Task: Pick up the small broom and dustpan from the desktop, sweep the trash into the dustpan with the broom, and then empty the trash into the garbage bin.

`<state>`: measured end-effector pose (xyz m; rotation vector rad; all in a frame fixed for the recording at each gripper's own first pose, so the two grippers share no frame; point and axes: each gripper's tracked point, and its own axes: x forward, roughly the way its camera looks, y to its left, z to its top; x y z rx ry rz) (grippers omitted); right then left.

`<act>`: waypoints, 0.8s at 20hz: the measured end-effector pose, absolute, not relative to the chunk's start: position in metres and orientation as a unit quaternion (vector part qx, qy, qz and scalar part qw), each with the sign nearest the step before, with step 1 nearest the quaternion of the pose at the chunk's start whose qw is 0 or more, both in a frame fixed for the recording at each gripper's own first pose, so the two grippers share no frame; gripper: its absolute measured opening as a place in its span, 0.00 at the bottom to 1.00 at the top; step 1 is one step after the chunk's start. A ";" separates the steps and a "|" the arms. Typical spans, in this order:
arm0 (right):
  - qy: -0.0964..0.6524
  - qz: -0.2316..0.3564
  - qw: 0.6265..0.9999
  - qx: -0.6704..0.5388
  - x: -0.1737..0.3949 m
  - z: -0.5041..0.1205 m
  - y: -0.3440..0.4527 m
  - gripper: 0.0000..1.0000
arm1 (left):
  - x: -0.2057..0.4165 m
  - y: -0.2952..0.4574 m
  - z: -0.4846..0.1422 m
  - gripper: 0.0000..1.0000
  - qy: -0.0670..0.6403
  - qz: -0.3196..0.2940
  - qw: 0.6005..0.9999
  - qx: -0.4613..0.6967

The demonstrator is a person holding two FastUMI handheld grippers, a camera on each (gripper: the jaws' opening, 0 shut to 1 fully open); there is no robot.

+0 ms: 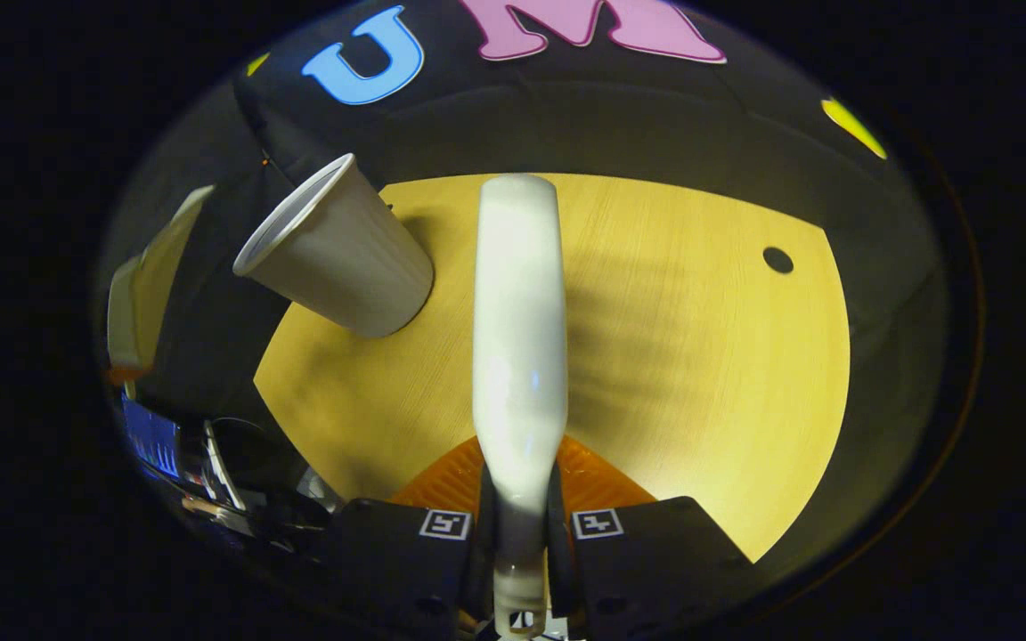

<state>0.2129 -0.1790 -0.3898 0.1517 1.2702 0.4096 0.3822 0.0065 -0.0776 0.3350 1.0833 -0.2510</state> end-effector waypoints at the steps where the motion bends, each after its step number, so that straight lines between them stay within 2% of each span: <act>1: 0.586 0.181 0.785 0.081 0.210 -0.387 -0.176 0.27 | 0.405 0.022 -0.077 0.29 0.518 -0.091 0.831 0.180; 4: 0.581 0.161 0.795 0.076 0.211 -0.391 -0.176 0.27 | 0.467 0.070 -0.110 0.29 0.569 -0.035 0.780 0.259; 6: 0.579 0.157 0.795 0.090 0.211 -0.389 -0.172 0.27 | 0.507 0.045 -0.151 0.31 0.609 -0.010 0.734 0.300; 8: 0.579 0.158 0.793 0.108 0.210 -0.391 -0.167 0.27 | 0.514 0.008 -0.151 0.30 0.633 -0.004 0.689 0.354; 12: 0.585 0.164 0.787 0.106 0.207 -0.392 -0.167 0.27 | 0.534 -0.102 -0.203 0.30 0.646 -0.023 0.606 0.464; 14: 0.584 0.166 0.786 0.115 0.208 -0.390 -0.167 0.27 | 0.536 -0.168 -0.221 0.30 0.639 -0.030 0.588 0.495; 16: 0.583 0.161 0.788 0.117 0.208 -0.390 -0.167 0.27 | 0.530 -0.215 -0.231 0.29 0.631 -0.030 0.601 0.490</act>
